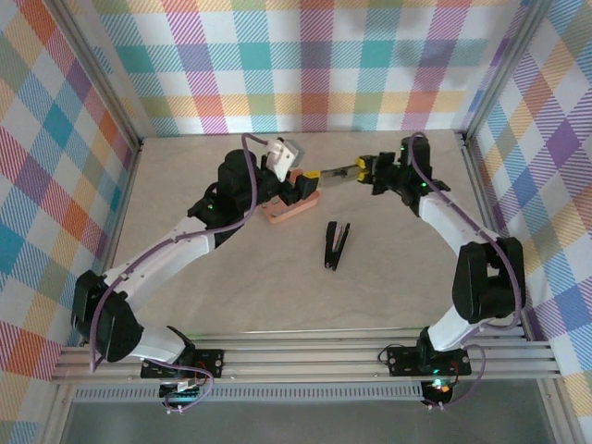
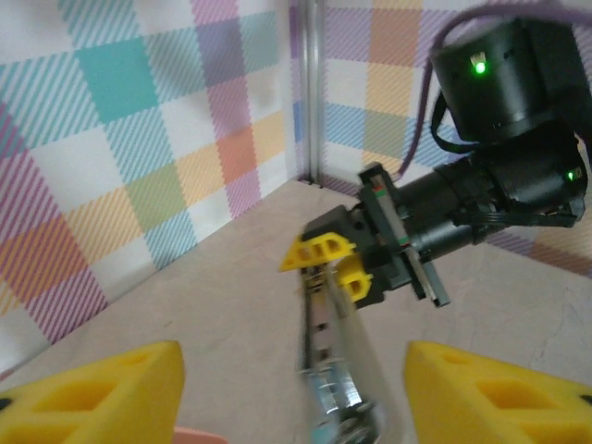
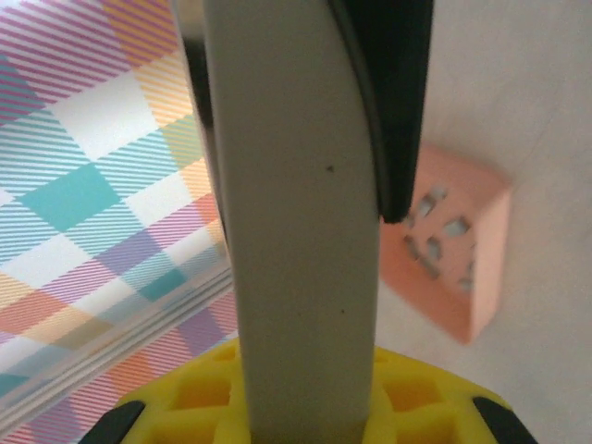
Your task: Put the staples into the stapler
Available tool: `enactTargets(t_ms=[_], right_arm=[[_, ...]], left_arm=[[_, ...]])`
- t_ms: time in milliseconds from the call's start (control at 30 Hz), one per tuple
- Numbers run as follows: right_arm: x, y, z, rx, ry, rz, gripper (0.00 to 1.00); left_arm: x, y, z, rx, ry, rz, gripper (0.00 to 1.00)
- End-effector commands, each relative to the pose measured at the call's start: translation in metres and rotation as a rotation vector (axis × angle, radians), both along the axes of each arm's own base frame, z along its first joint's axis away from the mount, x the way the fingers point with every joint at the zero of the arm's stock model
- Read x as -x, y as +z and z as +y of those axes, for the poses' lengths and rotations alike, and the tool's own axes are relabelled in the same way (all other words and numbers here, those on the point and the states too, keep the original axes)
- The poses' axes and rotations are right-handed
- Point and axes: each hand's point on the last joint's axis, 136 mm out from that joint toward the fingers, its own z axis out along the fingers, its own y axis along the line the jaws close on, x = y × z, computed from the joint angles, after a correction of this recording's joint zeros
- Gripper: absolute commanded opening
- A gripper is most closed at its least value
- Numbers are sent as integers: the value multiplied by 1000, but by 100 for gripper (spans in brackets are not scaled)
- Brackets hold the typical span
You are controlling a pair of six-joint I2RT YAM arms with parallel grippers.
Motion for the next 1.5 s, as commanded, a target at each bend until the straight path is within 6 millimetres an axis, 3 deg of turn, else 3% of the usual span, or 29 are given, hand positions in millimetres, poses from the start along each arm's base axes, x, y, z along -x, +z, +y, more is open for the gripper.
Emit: enactTargets(t_ms=[0,167,333,400,567,700,867,1033,1333,1467], right_arm=[[22,25,5,186,308,-255,0],[57,11,14,367,664,-463,2],[73,-3,17,435,779,-594,3],[70,-6,15,451,762,-585,2],[46,10,5,472,555,-497,2],[40,18,-5,465,412,-402,2],[39,25,-11,455,303,-333,1],[34,33,-3,460,291,-358,1],[32,50,23,439,325,-416,2],[35,53,24,446,316,-432,1]], left_arm=[[0,1,11,2,48,40,67],[-2,-14,8,-30,30,89,67],[-1,-32,-13,-39,-62,231,67],[-4,-38,-23,-21,-77,339,68],[-8,-66,-54,8,-102,706,71],[-3,-81,-78,-2,-122,866,72],[10,-92,-102,-29,-183,946,71],[19,-96,-114,-39,-234,1014,70],[14,-113,-114,-60,-162,1054,65],[8,-118,-113,-69,-129,1054,62]])
